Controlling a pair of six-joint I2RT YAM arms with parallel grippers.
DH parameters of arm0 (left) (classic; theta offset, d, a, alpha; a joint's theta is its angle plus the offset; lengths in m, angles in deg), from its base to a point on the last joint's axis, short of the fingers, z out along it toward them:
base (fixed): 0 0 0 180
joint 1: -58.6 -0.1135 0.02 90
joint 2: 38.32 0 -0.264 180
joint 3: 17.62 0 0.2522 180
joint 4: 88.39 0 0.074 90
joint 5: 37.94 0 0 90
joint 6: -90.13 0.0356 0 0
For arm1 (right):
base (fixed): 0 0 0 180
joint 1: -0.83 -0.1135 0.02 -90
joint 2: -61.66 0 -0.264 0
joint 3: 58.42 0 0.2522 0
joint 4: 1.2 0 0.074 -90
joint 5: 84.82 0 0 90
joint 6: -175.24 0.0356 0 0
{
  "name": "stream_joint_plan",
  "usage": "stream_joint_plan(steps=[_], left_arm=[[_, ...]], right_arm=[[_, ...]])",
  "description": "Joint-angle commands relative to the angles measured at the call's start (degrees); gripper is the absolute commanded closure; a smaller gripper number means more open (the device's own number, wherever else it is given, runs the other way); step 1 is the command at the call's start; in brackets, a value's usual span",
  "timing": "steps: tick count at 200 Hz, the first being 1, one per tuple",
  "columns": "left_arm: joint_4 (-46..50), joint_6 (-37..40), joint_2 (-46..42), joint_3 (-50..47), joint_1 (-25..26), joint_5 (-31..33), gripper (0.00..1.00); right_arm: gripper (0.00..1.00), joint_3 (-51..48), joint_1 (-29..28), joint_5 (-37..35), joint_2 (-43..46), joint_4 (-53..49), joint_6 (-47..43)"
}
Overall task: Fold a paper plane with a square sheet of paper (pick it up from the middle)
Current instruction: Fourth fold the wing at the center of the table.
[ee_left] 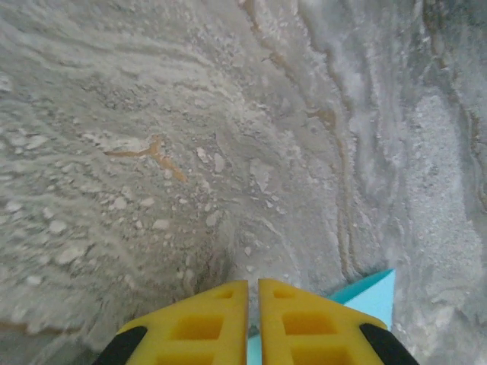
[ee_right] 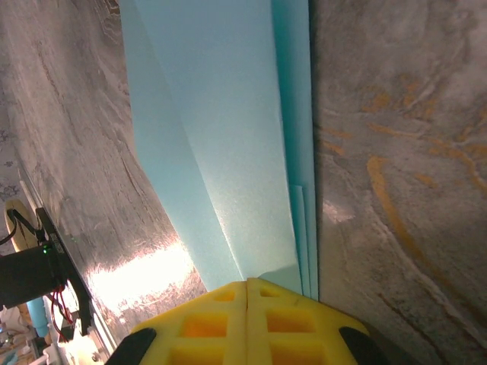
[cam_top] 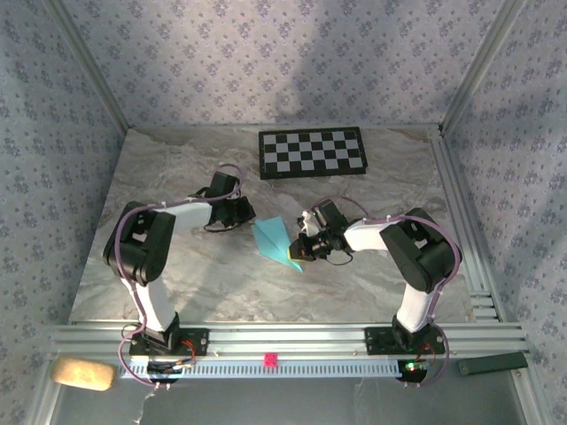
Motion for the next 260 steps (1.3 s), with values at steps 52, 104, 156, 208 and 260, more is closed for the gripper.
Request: stream_joint_plan(steps=[52,104,156,208,260], left_arm=[[-4.52,-4.14,-5.15,-1.64,9.61,-4.08,0.87],[-11.56,-8.86,-0.65,-6.87,13.01,-4.93,0.88],[-7.49,-6.14,2.15,-8.07,12.89,0.24,0.9],[-6.67,-5.09,2.31,-8.83,12.83,0.43,0.92],[-6.29,-4.91,2.29,-8.16,12.91,0.48,0.92]], right_arm=[[1.0,-2.33,0.29,-3.64,-1.39,-8.73,0.0],[1.0,-2.45,0.63,-3.81,-0.82,-8.83,0.12],[1.0,-1.19,0.64,-1.76,1.4,-7.82,0.93],[1.0,4.82,0.07,1.01,4.02,-10.74,-0.97],[1.0,11.12,-1.5,0.97,-4.7,-11.24,-0.7]])
